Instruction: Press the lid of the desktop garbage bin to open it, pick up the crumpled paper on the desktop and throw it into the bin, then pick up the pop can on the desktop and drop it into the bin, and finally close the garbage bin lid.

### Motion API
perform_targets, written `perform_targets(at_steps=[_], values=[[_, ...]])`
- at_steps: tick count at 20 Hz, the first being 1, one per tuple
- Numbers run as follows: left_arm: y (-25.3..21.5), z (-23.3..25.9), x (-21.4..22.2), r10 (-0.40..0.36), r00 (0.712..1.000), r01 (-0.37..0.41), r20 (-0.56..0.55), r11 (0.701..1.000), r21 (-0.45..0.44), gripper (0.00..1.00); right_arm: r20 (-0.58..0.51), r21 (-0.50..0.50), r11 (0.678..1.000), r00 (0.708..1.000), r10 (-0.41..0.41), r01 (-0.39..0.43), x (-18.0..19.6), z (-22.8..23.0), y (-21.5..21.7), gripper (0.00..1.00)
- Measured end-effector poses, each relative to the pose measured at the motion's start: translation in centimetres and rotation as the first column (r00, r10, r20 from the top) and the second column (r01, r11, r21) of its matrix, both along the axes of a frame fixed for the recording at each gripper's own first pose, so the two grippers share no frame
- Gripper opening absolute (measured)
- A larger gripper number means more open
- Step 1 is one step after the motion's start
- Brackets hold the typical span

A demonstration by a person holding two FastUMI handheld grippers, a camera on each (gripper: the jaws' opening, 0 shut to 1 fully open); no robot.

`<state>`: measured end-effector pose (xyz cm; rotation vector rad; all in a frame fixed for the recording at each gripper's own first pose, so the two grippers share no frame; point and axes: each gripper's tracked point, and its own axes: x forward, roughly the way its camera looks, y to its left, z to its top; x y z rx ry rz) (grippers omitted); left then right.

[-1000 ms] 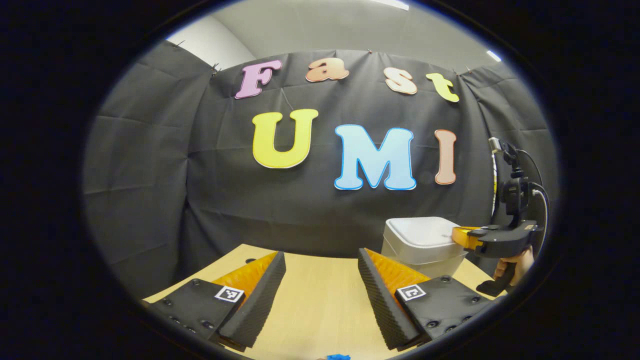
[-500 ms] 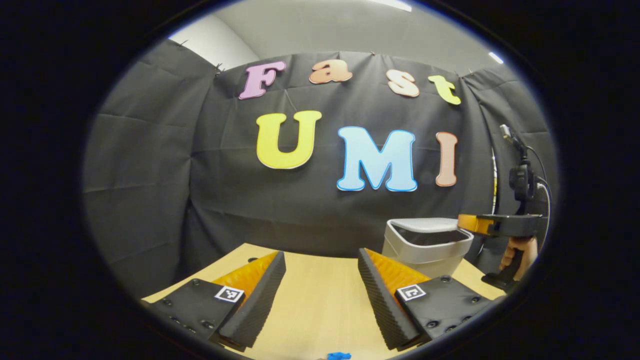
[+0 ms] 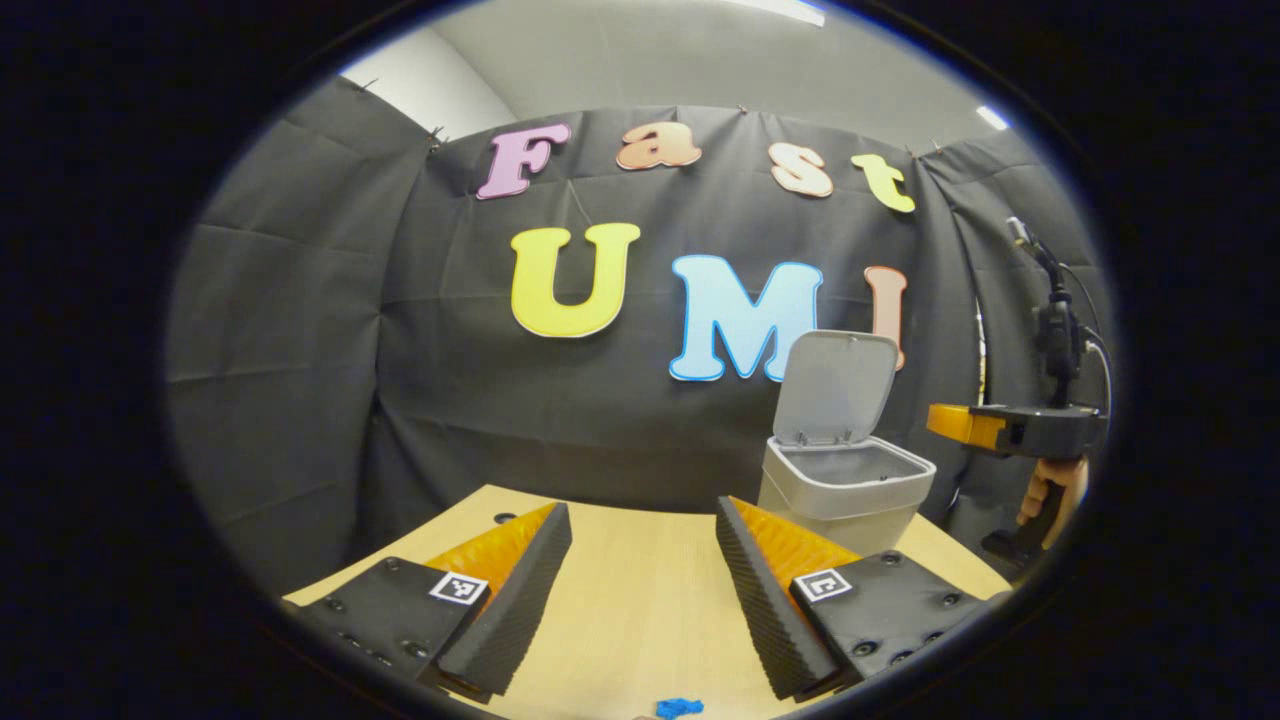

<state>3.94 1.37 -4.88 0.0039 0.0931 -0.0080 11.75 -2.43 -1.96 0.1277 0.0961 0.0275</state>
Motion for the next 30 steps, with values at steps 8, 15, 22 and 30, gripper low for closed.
perform_targets(at_steps=[8, 15, 22, 30], values=[[-0.1, -4.0, -1.1, -0.041, 0.996, 0.041, -0.082, 0.999, 0.003, 0.96, 0.06, -0.027, 0.999, 0.998, -0.02, 0.022, -4.2, 1.7, 0.2, 0.1], [-0.4, -9.3, -1.8, -0.066, 0.985, 0.072, -0.161, 0.997, 0.029, 0.96, 0.102, -0.021, 0.998, 0.993, -0.064, 0.067, -7.0, 2.3, -1.2, 0.26], [-1.1, -16.0, -2.7, -0.111, 0.949, 0.121, -0.295, 0.992, 0.017, 0.96, 0.057, -0.03, 0.996, 0.995, -0.078, 0.08, -9.0, 0.4, -0.9, 0.91], [-2.4, -25.5, -4.6, -0.146, 0.861, 0.15, -0.488, 0.988, -0.032, 0.96, 0.003, -0.039, 0.992, 0.993, -0.121, 0.121, -10.9, -1.7, -1.9, 0.93]])
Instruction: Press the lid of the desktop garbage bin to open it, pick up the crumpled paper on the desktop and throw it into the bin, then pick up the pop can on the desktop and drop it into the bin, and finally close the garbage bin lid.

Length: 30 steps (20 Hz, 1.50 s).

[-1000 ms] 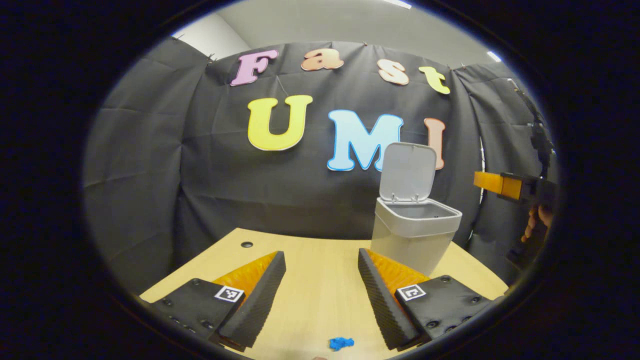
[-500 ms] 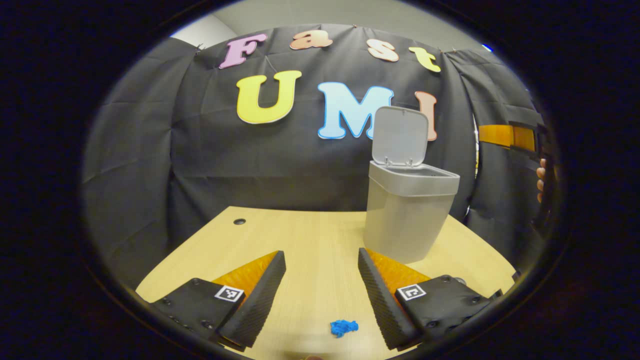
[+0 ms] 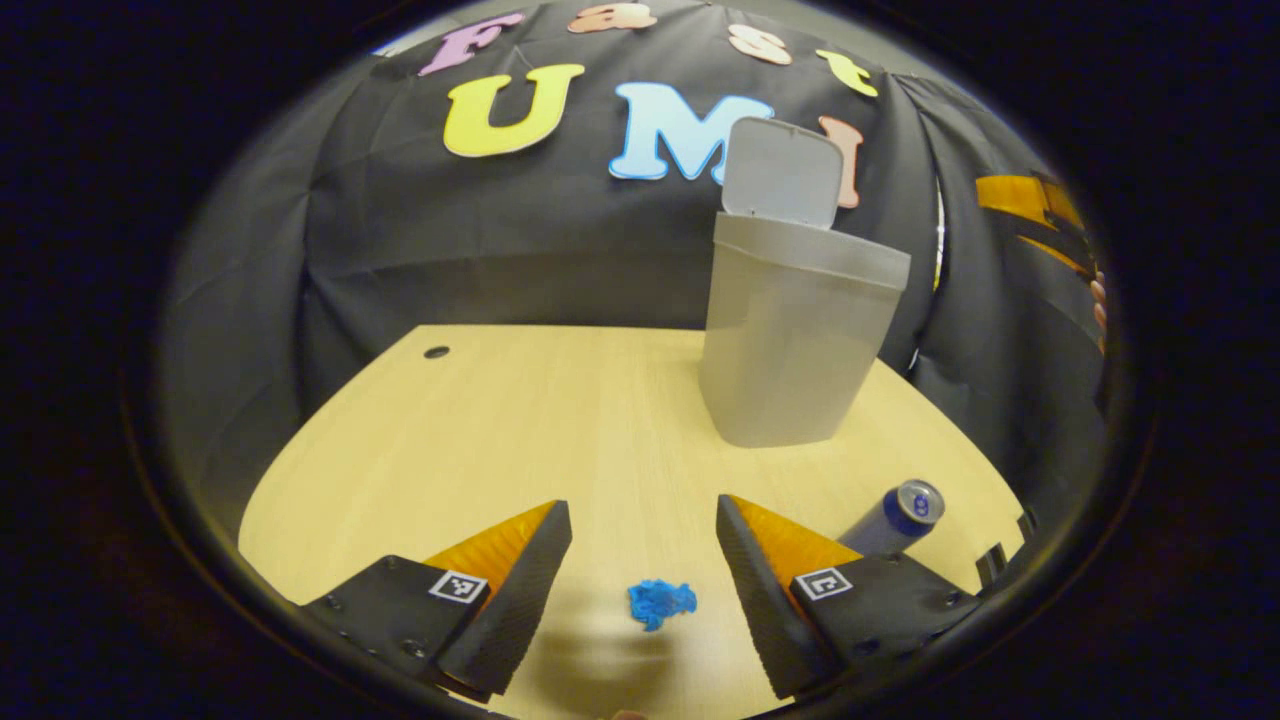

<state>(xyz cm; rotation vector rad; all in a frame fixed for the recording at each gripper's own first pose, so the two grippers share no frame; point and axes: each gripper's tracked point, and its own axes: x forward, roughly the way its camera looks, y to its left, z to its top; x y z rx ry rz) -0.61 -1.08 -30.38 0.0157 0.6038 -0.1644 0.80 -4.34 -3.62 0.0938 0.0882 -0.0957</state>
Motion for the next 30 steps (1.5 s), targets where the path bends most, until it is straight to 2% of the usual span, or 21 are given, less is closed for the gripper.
perform_targets(at_steps=[3, 9, 14, 17, 18, 19, 21, 24, 25, 27, 30], values=[[-0.5, -3.5, -0.7, -0.005, 0.998, 0.006, -0.068, 1.0, 0.01, 0.96, -0.033, 0.009, 1.0, 0.999, -0.008, 0.008, -1.0, -0.9, 0.2, 0.93], [-0.8, -9.2, -1.3, -0.018, 0.984, 0.022, -0.177, 1.0, 0.02, 0.96, -0.071, -0.063, 0.998, 0.997, -0.016, 0.012, -2.4, -1.7, 0.1, 0.93], [-0.8, -11.8, -1.3, -0.032, 0.974, 0.039, -0.226, 0.999, 0.026, 0.95, -0.087, -0.065, 0.998, 0.996, 0.005, -0.01, -2.8, -2.0, 0.9, 0.93], [-1.1, -12.6, -1.2, -0.049, 0.974, 0.065, -0.223, 0.996, 0.065, 0.93, -0.084, -0.067, 0.998, 0.996, 0.003, -0.009, -2.9, -1.9, 0.7, 0.93], [-1.2, -12.6, -1.0, -0.051, 0.974, 0.07, -0.219, 0.994, 0.079, 0.88, -0.084, -0.064, 0.998, 0.996, 0.004, -0.009, -3.0, -2.0, 0.6, 0.93], [-1.1, -12.7, -1.1, -0.049, 0.974, 0.07, -0.221, 0.993, 0.09, 0.87, -0.082, -0.062, 0.998, 0.997, 0.003, -0.009, -2.9, -1.9, 0.4, 0.93], [-1.0, -12.9, -1.1, -0.041, 0.974, 0.067, -0.222, 0.992, 0.11, 0.7, -0.073, -0.061, 0.998, 0.997, -0.004, 0.0, -3.0, -1.7, -0.1, 0.93], [-0.7, -12.8, -1.1, -0.048, 0.974, 0.079, -0.222, 0.988, 0.132, 0.51, -0.06, -0.051, 0.999, 0.998, -0.017, 0.014, -3.0, -1.7, -0.9, 0.93], [-1.0, -13.0, -1.1, -0.07, 0.972, 0.1, -0.223, 0.987, 0.128, 0.52, -0.063, -0.044, 0.999, 0.998, -0.016, 0.013, -3.0, -1.8, -1.1, 0.93], [-0.8, -12.8, -1.1, -0.055, 0.974, 0.084, -0.218, 0.989, 0.124, 0.27, -0.059, -0.034, 0.999, 0.998, -0.01, 0.008, -3.0, -1.7, -1.4, 0.93], [-0.9, -12.6, -1.0, -0.058, 0.976, 0.084, -0.21, 0.99, 0.113, 0.27, -0.043, -0.039, 0.999, 0.999, -0.002, 0.0, -2.9, -1.4, -1.8, 0.93]])
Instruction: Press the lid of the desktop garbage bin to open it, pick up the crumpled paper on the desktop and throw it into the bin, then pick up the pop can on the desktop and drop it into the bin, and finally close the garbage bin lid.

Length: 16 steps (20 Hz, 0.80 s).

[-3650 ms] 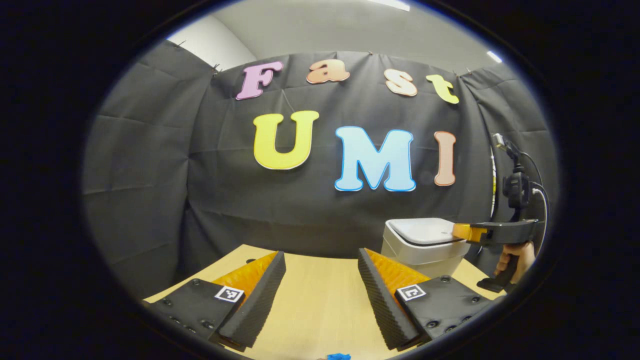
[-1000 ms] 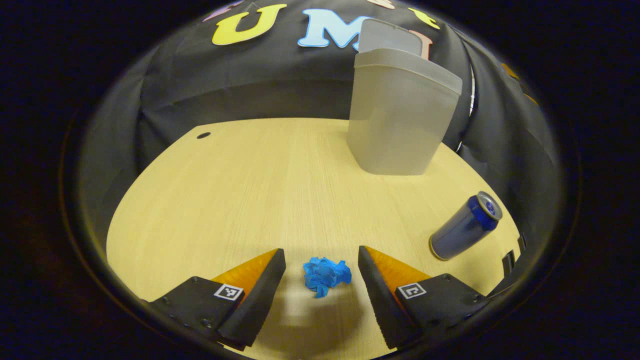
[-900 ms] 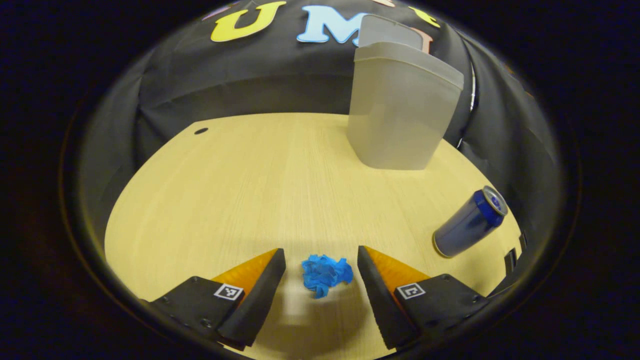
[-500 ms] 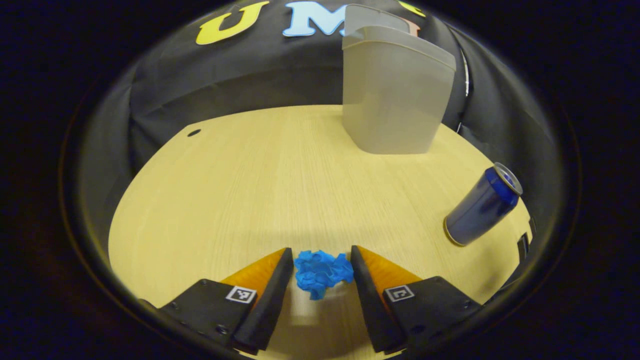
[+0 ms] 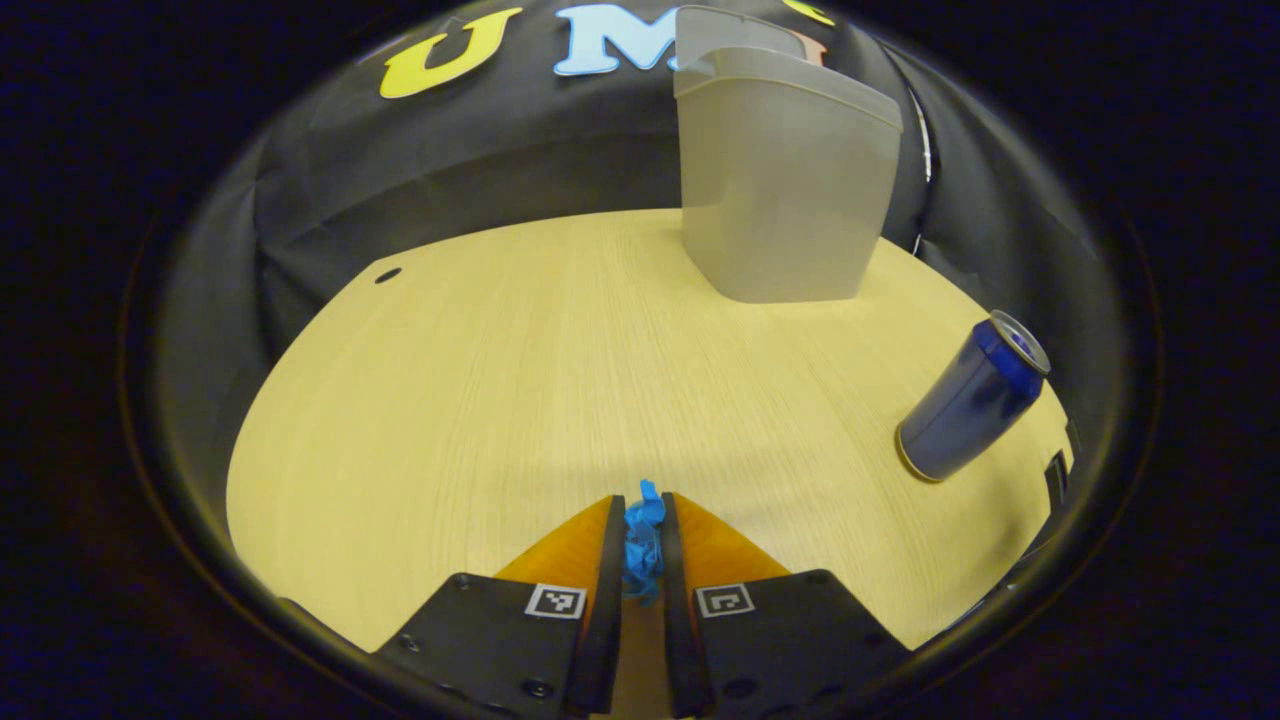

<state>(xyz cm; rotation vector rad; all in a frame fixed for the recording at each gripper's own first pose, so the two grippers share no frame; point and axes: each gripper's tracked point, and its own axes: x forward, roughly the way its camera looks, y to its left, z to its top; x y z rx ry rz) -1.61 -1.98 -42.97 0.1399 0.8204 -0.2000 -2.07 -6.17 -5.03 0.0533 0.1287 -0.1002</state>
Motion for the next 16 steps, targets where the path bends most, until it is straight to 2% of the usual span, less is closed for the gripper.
perform_targets(at_steps=[2, 7, 10, 16], values=[[-0.3, 0.7, 0.0, 0.02, 1.0, -0.02, 0.012, 1.0, -0.02, 0.27, 0.005, -0.001, 1.0, 1.0, 0.007, -0.007, -0.1, 0.0, -0.2, 0.93], [-1.7, 5.3, 1.0, -0.014, 0.995, 0.016, 0.101, 1.0, -0.015, 0.26, 0.022, -0.013, 1.0, 0.999, 0.029, -0.028, 0.3, 0.3, -0.4, 0.93], [-1.9, 8.5, 2.2, -0.003, 0.988, 0.008, 0.157, 0.999, -0.032, 0.27, 0.034, -0.009, 0.999, 0.999, 0.037, -0.036, 0.5, 0.3, -0.5, 0.93], [-3.2, 16.3, 5.8, -0.01, 0.953, 0.031, 0.304, 0.998, -0.062, 0.27, 0.049, -0.01, 0.999, 0.998, 0.045, -0.044, 0.6, 0.4, -0.7, 0.93]])
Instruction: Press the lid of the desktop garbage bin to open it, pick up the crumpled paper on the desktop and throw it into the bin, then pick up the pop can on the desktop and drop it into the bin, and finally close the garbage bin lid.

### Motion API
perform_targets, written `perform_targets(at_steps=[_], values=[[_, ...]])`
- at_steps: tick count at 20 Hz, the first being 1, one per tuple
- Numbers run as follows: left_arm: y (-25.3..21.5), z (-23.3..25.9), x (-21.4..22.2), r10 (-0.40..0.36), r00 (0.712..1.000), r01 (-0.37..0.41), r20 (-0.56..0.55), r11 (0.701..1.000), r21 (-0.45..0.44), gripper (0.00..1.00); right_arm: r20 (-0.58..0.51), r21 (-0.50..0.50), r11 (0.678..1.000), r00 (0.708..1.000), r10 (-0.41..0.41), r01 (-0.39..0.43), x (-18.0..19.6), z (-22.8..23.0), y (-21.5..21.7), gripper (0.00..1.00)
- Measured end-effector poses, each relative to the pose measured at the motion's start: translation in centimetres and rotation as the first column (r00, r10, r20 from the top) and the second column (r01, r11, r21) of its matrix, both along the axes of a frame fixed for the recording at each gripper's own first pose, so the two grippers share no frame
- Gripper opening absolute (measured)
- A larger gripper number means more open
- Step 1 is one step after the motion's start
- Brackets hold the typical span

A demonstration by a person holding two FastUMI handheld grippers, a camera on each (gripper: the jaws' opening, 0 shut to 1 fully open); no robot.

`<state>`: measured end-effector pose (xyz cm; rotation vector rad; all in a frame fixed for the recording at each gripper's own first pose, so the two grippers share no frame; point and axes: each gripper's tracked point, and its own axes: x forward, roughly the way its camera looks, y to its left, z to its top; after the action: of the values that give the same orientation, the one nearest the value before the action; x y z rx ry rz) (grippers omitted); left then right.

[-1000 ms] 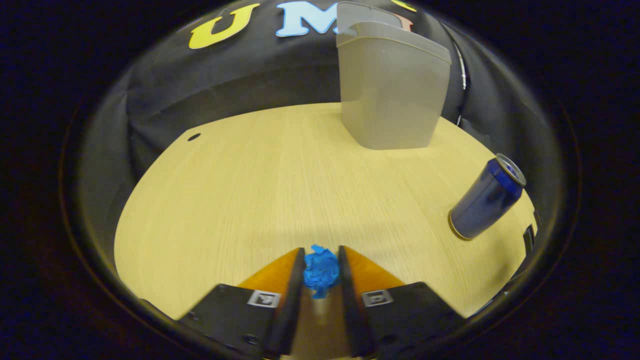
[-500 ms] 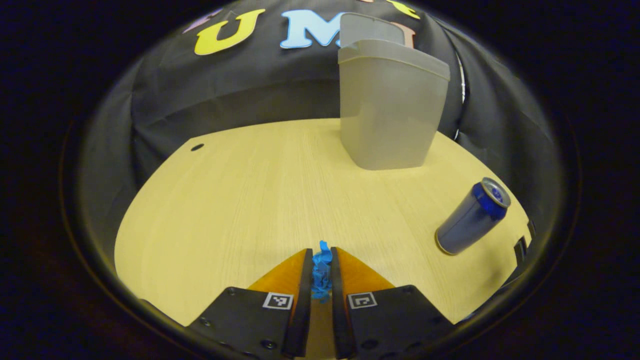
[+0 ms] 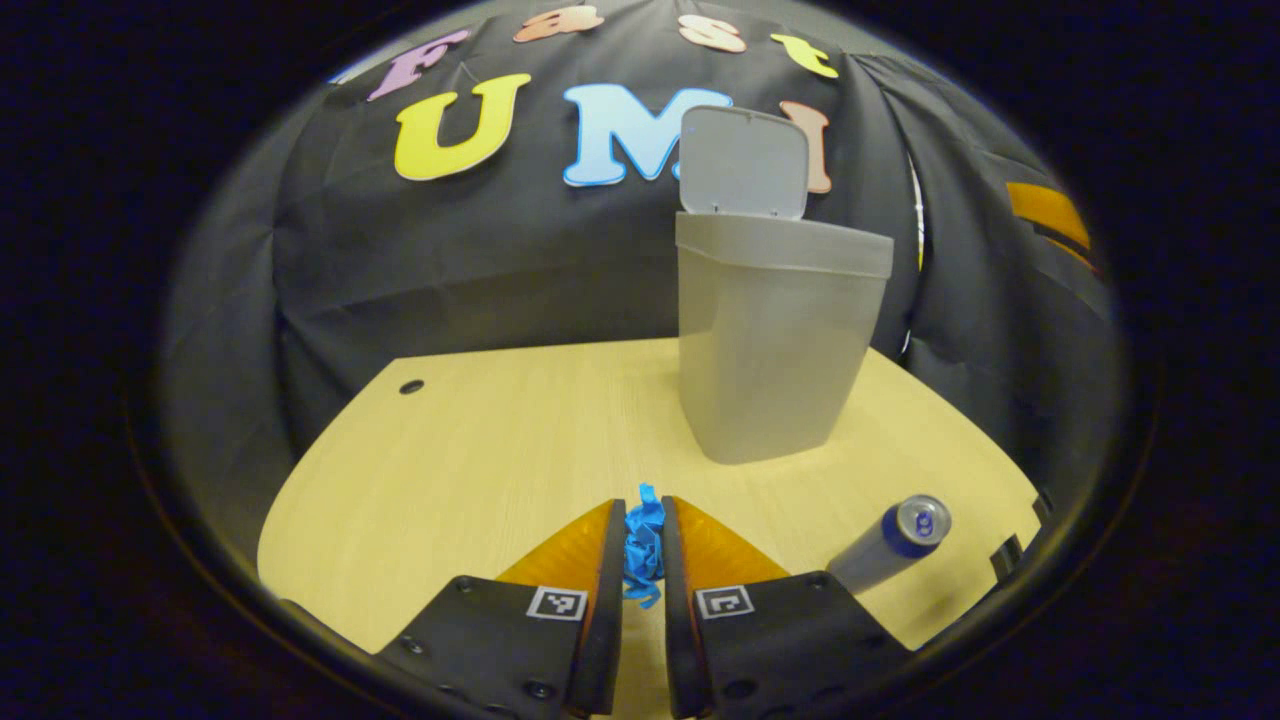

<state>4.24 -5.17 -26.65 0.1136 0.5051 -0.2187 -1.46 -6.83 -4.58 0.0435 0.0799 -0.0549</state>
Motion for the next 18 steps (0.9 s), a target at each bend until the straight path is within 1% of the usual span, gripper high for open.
perform_targets(at_steps=[6, 9, 12, 14, 18], values=[[-3.5, 6.9, 3.7, -0.024, 0.991, 0.032, 0.128, 0.998, -0.06, 0.27, 0.0, -0.01, 1.0, 1.0, -0.008, 0.008, -0.2, -0.1, -1.2, 0.93], [-5.3, 10.0, 5.7, -0.034, 0.982, 0.052, 0.187, 0.994, -0.093, 0.27, -0.003, -0.008, 1.0, 1.0, -0.02, 0.02, -0.3, -0.3, -1.9, 0.93], [-6.8, 12.8, 7.5, -0.047, 0.969, 0.073, 0.241, 0.992, -0.102, 0.25, -0.012, -0.002, 1.0, 0.999, -0.032, 0.031, -0.3, -0.7, -2.3, 0.93], [-7.8, 14.4, 8.9, -0.057, 0.96, 0.091, 0.274, 0.989, -0.114, 0.27, -0.02, -0.006, 0.999, 0.999, -0.046, 0.046, -0.3, -0.9, -2.7, 0.93], [-9.7, 16.4, 11.7, -0.081, 0.946, 0.129, 0.314, 0.982, -0.136, 0.25, -0.035, -0.004, 0.995, 0.995, -0.098, 0.098, -1.1, -0.7, -3.6, 0.93]])
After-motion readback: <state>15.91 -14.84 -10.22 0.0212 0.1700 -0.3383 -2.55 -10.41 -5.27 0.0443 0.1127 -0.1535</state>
